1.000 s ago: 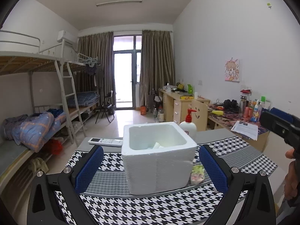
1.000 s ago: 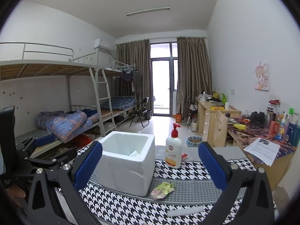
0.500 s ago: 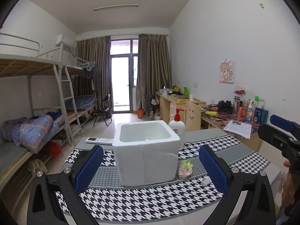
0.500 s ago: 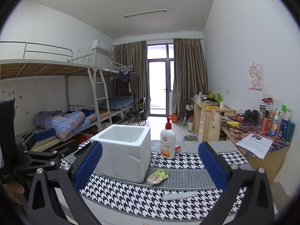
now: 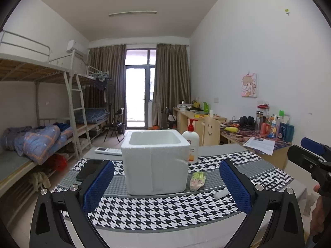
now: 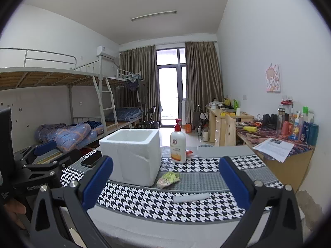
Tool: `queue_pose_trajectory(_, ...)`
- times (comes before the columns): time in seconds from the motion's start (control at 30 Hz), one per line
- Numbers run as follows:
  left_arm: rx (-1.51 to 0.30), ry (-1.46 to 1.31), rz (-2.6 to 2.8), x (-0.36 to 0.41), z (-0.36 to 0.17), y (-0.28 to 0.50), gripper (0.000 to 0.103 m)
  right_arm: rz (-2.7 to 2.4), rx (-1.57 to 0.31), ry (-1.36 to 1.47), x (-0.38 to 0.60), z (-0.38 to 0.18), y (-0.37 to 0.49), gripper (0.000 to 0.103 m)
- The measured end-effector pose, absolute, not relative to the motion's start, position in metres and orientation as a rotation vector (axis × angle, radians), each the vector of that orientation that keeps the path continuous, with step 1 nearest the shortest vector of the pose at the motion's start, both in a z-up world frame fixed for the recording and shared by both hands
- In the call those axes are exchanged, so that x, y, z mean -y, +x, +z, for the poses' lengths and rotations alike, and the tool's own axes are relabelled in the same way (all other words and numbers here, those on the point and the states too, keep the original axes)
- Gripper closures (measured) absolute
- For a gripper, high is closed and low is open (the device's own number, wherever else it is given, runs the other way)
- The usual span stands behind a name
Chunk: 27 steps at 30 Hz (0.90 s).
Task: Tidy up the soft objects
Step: 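Withdraw both tools from the foam box back toward the table, then move both tools toward the green packet and the white stick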
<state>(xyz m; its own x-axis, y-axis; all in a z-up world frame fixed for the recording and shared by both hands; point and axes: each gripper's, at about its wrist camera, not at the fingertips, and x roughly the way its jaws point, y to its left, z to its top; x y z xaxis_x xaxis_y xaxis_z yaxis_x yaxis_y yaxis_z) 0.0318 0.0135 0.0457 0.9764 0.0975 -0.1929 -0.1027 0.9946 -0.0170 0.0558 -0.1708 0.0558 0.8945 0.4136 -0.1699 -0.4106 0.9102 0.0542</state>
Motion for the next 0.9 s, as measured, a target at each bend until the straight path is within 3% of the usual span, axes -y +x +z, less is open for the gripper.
queue_pose_trajectory(0.9,-0.198,-0.085,0.189,-0.043,-0.011,0.028,0.001,0.389,-0.205,-0.05,0.149,-0.008,0.06,0.0)
